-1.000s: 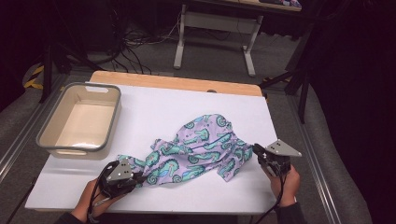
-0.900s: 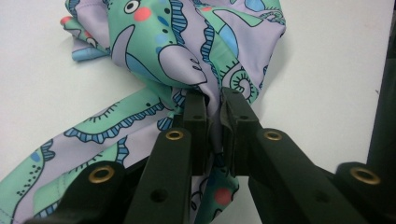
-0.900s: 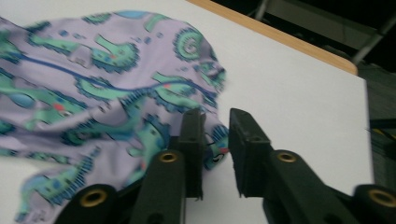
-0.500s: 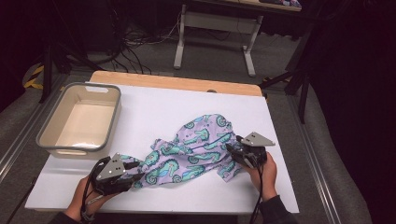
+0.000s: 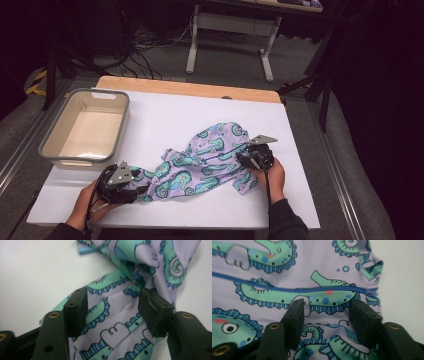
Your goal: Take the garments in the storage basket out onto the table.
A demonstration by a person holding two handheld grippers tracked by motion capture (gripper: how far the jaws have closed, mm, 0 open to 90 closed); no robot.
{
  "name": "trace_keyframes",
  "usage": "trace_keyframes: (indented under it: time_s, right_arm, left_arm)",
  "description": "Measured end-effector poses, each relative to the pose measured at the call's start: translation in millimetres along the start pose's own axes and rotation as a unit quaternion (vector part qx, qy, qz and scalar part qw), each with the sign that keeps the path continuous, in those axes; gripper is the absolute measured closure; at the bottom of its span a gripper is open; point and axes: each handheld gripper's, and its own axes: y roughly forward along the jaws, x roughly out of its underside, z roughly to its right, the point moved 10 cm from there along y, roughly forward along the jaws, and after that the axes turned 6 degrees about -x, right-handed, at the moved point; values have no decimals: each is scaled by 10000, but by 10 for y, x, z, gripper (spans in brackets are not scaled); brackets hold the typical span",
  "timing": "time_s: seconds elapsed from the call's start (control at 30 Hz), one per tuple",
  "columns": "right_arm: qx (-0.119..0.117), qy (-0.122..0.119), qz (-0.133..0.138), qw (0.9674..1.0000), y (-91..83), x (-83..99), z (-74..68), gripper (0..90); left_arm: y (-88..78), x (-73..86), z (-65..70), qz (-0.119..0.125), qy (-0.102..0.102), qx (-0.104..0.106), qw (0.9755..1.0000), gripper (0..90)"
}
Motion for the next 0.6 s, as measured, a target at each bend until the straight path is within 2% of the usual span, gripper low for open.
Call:
trace_keyframes:
  time_s: [0.03, 0.07, 0.1, 0.13, 0.17, 0.23, 0.27, 0.3, 0.43, 0.47, 0.6]
  right_arm:
    - [-63, 42, 55, 10000, 16, -10, -1, 568]
    - [-96, 48, 55, 9999, 20, -13, -4, 619]
    - [-96, 48, 55, 9999, 20, -13, -4, 619]
    - [-157, 60, 72, 9998, 26, -18, -13, 672]
    - [-276, 46, 77, 9996, 37, -26, -42, 787]
    - [-280, 16, 63, 9996, 38, -28, -48, 818]
    - [-289, -4, 58, 9996, 41, -33, -56, 856]
    - [-275, -52, 24, 9996, 42, -37, -67, 887]
    - [-247, -89, 62, 9996, 24, -62, -71, 891]
    - [-238, -95, 132, 9996, 3, -96, -75, 892]
    - [-144, -185, 332, 9992, -64, -234, -76, 892]
  left_arm:
    - [8, 10, 3, 14, -170, 107, 9998, 475]
    - [10, 15, 0, 1, -227, 139, 9996, 490]
    - [10, 15, 0, 1, -227, 139, 9996, 510]
    - [10, 17, 9, 4, -280, 215, 9994, 510]
    - [9, 20, 14, 14, -297, 263, 9992, 574]
    - [4, 23, 13, 1, -298, 264, 9992, 603]
    - [-4, 27, 29, -7, -330, 336, 9989, 641]
    - [-11, 30, 36, -20, -364, 374, 9986, 738]
    - [-19, 19, 44, 12, -297, 404, 9987, 799]
    - [-23, 13, 69, 26, -329, 489, 9983, 828]
    - [-17, -21, 182, 54, -289, 752, 9967, 844]
